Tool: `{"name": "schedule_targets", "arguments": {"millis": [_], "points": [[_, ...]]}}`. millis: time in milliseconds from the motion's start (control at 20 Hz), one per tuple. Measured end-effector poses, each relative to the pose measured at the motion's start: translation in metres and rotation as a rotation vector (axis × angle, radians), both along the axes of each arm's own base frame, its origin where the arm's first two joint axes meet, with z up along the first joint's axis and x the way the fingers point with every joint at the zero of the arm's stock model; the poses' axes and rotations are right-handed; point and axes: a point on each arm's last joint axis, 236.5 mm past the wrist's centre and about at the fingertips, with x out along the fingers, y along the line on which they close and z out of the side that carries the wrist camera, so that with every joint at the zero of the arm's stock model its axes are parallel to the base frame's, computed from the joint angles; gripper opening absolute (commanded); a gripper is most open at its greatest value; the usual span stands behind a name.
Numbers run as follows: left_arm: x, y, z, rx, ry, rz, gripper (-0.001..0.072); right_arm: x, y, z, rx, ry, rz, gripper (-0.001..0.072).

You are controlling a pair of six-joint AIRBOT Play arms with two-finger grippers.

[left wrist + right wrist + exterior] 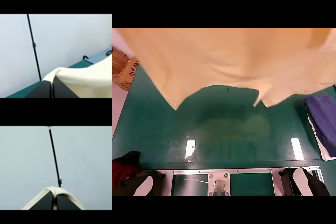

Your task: Fold the shirts.

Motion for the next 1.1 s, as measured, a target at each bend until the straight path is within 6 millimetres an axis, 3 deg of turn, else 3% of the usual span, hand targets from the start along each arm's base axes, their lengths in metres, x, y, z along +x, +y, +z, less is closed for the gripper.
{"name": "schedule_targets", "arguments": {"millis": [100, 200, 300, 400, 550, 850, 1050, 1100], "points": [[-0.008, 0.009, 0.005, 0.013, -0.015, 0.059, 0.0023, -0.023, 0.005, 0.018, -0.047, -0.064, -0.064, 0.0018], [-0.001, 0.023, -0.002, 0.02, 0.014, 0.125, 0.0023, -0.03, 0.005, 0.021, -0.067, -0.076, -0.101, 0.0018], [0.016, 0.035, -0.021, 0.029, 0.076, 0.171, 0.0023, -0.021, -0.004, 0.005, -0.049, -0.037, -0.112, 0.0018], [0.042, 0.043, -0.054, 0.036, 0.169, 0.192, 0.0023, 0.0, -0.016, -0.028, 0.006, 0.04, -0.086, 0.0018], [0.097, 0.052, -0.129, 0.034, 0.375, 0.188, 0.0023, 0.05, -0.027, -0.106, 0.091, 0.211, 0.002, 0.0018], [0.205, 0.05, -0.316, -0.034, 0.781, 0.09, 0.0023, 0.173, -0.025, -0.311, 0.266, 0.604, 0.132, 0.0018], [0.258, 0.035, -0.433, -0.082, 0.971, 0.061, 0.0023, 0.236, -0.028, -0.429, 0.341, 0.812, 0.126, 0.0018], [0.268, 0.031, -0.458, -0.09, 1.002, 0.065, 0.0023, 0.249, -0.03, -0.45, 0.356, 0.847, 0.124, 0.0018]]}}
